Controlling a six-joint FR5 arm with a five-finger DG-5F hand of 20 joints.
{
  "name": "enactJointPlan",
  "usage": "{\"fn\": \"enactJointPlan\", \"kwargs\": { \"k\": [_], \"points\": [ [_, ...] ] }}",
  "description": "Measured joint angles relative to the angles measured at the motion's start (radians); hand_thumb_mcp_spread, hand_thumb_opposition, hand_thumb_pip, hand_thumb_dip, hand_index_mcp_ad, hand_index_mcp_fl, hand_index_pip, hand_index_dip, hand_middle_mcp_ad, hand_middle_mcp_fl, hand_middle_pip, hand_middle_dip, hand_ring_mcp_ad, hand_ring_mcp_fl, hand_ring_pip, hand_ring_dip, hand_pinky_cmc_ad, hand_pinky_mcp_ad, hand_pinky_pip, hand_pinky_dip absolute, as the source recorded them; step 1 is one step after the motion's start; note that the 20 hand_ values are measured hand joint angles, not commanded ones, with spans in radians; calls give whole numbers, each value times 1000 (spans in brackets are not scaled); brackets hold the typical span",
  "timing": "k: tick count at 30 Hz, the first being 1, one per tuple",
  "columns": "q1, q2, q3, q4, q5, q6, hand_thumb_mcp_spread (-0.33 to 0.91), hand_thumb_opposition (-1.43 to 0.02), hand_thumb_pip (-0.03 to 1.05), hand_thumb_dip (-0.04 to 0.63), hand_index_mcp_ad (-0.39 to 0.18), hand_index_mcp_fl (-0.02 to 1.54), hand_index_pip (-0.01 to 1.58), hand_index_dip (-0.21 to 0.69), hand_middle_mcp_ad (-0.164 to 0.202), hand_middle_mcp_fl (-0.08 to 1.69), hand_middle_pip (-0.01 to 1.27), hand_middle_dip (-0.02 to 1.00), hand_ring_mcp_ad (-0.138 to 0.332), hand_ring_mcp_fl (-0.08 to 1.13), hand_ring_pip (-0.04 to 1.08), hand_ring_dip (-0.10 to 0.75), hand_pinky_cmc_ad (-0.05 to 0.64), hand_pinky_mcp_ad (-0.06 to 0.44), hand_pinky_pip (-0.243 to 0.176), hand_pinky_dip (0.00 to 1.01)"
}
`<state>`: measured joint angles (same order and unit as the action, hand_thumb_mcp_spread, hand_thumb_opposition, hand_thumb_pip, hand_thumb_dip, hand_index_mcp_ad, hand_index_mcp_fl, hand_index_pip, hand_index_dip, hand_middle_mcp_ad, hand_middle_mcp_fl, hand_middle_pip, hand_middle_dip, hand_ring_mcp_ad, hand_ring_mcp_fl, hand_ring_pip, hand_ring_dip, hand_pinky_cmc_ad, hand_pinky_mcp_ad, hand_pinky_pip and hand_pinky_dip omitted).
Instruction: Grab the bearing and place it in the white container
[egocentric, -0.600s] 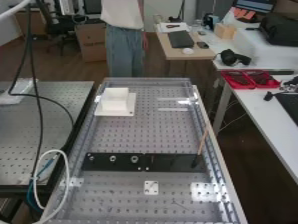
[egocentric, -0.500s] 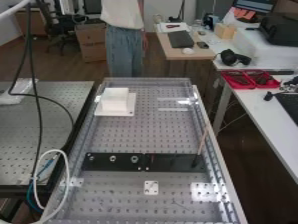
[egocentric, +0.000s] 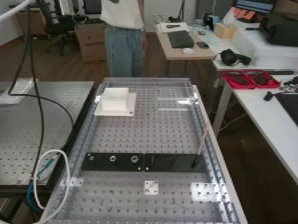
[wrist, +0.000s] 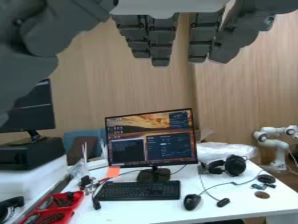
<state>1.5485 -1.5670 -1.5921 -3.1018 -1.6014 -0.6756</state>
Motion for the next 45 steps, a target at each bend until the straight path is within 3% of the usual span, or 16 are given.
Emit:
{"fn": "enactJointPlan", "kwargs": {
  "k": [5, 10, 22, 33, 40, 45],
  "points": [
    [1, 3, -10, 7, 1, 3, 243, -604, 138, 23, 70, 24, 63, 155, 87, 19, 141, 124, 183, 21, 87, 16, 297, 152, -75, 152],
    [3, 7, -27, 21, 7, 4, 248, -620, 138, 23, 82, 24, 70, 168, 87, 17, 145, 127, 206, 17, 106, 16, 312, 162, -79, 155],
    [9, 14, -112, 88, 40, 14, 248, -630, 140, 23, 94, 24, 72, 187, 103, 16, 148, 133, 204, 16, 108, 16, 335, 185, -91, 166],
    [12, 13, -238, 227, 103, 23, 293, -646, 168, 19, 91, 24, 72, 180, 103, 19, 148, 131, 213, 16, 108, 16, 328, 185, -91, 171],
    [3, -39, -285, 261, 126, 77, 340, -667, 173, 23, 40, 23, 75, 126, 103, 17, 147, 138, 211, 16, 108, 16, 328, 185, -91, 171],
    [-13, -95, -326, 296, 150, 151, 370, -665, 227, 37, 23, 28, 86, 108, 103, 16, 147, 140, 211, 16, 105, 16, 332, 180, -91, 168]
  ]
}}
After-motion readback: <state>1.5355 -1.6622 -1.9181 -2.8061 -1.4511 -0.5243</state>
